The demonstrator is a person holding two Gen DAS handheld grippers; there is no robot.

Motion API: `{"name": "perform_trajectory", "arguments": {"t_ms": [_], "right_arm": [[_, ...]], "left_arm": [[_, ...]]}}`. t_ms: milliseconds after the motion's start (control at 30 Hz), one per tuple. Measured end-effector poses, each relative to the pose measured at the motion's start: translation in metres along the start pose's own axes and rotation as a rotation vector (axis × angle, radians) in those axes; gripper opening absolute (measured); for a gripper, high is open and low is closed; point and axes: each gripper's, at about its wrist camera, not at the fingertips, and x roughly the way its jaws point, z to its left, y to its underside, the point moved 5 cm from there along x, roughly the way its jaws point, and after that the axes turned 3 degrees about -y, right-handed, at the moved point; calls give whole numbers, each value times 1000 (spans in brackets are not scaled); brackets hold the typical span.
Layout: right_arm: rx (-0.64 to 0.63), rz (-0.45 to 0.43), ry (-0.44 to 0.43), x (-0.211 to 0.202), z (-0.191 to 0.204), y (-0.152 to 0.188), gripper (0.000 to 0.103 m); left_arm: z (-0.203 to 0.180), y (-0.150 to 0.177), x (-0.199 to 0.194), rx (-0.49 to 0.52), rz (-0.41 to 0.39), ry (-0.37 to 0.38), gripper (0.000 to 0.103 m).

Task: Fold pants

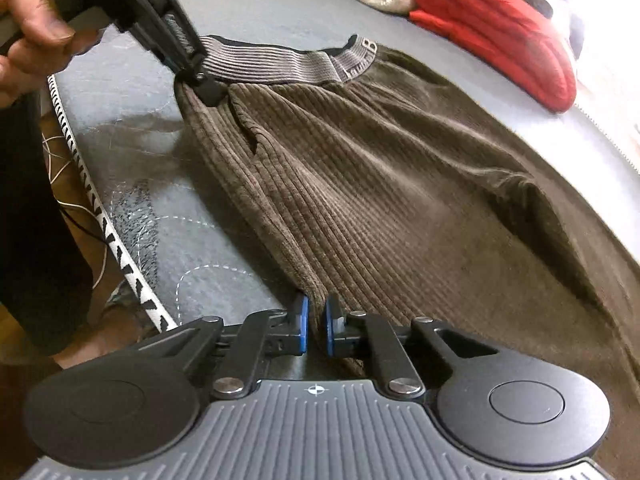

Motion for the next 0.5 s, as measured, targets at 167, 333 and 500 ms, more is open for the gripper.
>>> {"name": "perform_trajectory", "arguments": {"t_ms": [167,333,500], "right_arm": [[93,-20,6,-9,-13,-2,24],[313,-154,35,-39,-52,-4,45],[540,-144,131,-41,-98,14,48]], "left_arm": [[-4,-12,-6,40,-94,-122,61],[-20,-23,-36,101,-282,-124,61],[-41,-19,-19,126,-201,16,35]]}}
